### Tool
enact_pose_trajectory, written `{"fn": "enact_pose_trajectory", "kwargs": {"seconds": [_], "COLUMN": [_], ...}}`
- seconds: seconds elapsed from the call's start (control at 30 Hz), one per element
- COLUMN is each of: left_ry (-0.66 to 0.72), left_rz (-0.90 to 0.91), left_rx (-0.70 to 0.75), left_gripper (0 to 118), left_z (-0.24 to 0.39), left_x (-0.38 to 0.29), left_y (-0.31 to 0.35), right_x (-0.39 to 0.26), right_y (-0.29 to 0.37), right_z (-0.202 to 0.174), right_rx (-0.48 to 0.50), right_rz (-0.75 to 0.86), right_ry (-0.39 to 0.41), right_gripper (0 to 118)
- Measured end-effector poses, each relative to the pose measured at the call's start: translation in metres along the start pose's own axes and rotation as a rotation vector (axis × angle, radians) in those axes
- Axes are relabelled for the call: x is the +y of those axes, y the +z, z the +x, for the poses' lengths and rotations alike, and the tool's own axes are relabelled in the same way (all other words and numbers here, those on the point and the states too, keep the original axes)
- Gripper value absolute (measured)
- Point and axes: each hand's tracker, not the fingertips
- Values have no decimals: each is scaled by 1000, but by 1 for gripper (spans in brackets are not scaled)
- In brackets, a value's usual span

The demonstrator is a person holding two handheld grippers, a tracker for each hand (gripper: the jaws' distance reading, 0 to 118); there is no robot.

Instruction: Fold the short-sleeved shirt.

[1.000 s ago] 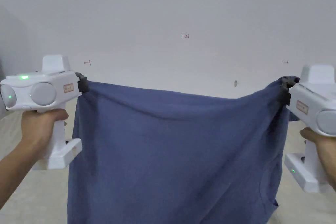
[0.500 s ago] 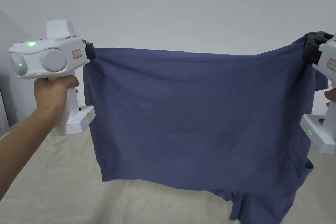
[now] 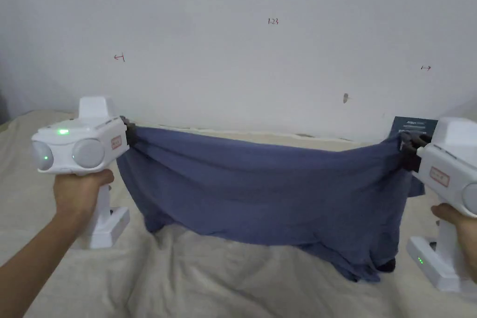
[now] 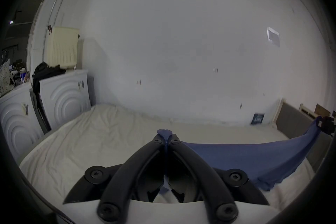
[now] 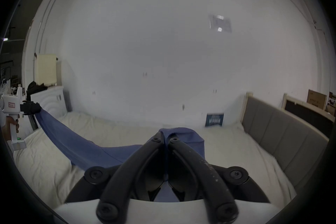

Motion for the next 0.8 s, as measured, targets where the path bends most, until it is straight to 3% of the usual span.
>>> {"fn": "enact_pose_trajectory", "kwargs": {"seconds": [0.17,0.47,0.8], "left_ry": [-37,-38,-28], "left_rz": [-135,-377,-464], "left_rx": [1,14,26], "left_gripper": [2,2,2], "left_z": [-17,-53,-73], "left_x": [-82,-215,-286], "left_y": [21,121,218], "right_x": [-70,-188,-282], "right_y": [25,105,233], "right_z": [-6,4,4], "right_rx": [25,92,52], "right_rz": [-115,-298,-447], "right_ry": [-50,-147,-255], "right_gripper": [4,4,4]}}
